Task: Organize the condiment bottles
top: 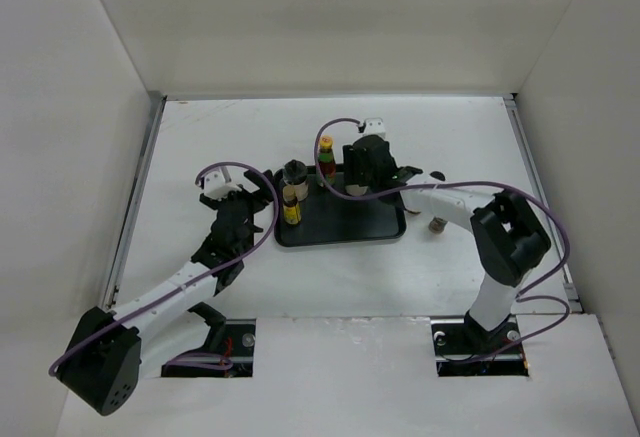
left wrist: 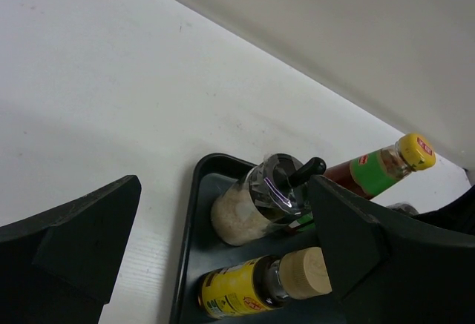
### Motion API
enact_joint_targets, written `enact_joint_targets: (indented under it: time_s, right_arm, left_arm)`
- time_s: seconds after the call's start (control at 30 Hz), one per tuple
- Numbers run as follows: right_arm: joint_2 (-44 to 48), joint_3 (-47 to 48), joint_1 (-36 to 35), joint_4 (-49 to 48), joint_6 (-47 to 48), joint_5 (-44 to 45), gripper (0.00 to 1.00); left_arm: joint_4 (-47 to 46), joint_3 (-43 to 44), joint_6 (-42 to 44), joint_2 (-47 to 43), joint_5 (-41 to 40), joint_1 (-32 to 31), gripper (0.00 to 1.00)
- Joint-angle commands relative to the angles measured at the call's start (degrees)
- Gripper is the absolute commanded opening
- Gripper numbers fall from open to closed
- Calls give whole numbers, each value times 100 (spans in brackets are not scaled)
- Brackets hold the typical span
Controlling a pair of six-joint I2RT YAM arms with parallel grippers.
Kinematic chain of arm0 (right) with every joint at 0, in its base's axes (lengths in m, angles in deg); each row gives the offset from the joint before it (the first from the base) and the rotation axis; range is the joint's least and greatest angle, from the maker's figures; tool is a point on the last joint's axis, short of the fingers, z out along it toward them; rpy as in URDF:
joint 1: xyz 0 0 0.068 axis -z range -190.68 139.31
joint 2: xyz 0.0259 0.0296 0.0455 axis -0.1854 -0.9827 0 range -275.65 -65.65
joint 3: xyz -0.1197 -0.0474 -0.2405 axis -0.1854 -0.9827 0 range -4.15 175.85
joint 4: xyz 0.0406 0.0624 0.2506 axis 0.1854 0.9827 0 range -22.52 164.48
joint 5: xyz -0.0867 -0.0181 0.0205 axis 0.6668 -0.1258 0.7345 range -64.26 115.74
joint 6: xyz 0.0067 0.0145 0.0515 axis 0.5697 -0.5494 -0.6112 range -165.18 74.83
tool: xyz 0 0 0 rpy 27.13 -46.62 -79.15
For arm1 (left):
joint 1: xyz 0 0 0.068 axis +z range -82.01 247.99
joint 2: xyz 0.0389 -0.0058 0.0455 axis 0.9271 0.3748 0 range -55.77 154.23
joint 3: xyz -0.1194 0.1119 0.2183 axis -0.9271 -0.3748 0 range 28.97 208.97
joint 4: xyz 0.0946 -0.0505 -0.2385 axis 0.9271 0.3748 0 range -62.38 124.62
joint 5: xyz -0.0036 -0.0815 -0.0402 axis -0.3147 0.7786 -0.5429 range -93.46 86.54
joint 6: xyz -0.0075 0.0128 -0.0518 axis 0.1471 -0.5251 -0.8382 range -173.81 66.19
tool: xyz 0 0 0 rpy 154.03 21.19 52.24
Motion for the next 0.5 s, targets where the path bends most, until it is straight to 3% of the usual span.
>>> enact_joint_targets:
  time_s: [0.0, 0.07, 0.17, 0.33, 0.47]
  right_arm:
    - [94, 292, -185, -622, -73, 322, 67]
    - [243, 283, -238, -578, -37, 375, 86]
    - [682, 187, -282, -499, -2, 366, 100]
    - [1859, -392, -291, -271, -90, 489, 100]
    - [3045, -1209, 103, 212, -484, 1138, 100]
  left_arm:
    - [-424, -45, -85, 58, 21, 4, 100]
    - [-424, -45, -85, 85, 21, 4, 100]
    - [-424, -63, -76, 41, 21, -13, 100]
    - [-424, -72, -67, 14, 82, -40, 97]
    - [-546, -89, -67, 67, 205, -40, 83]
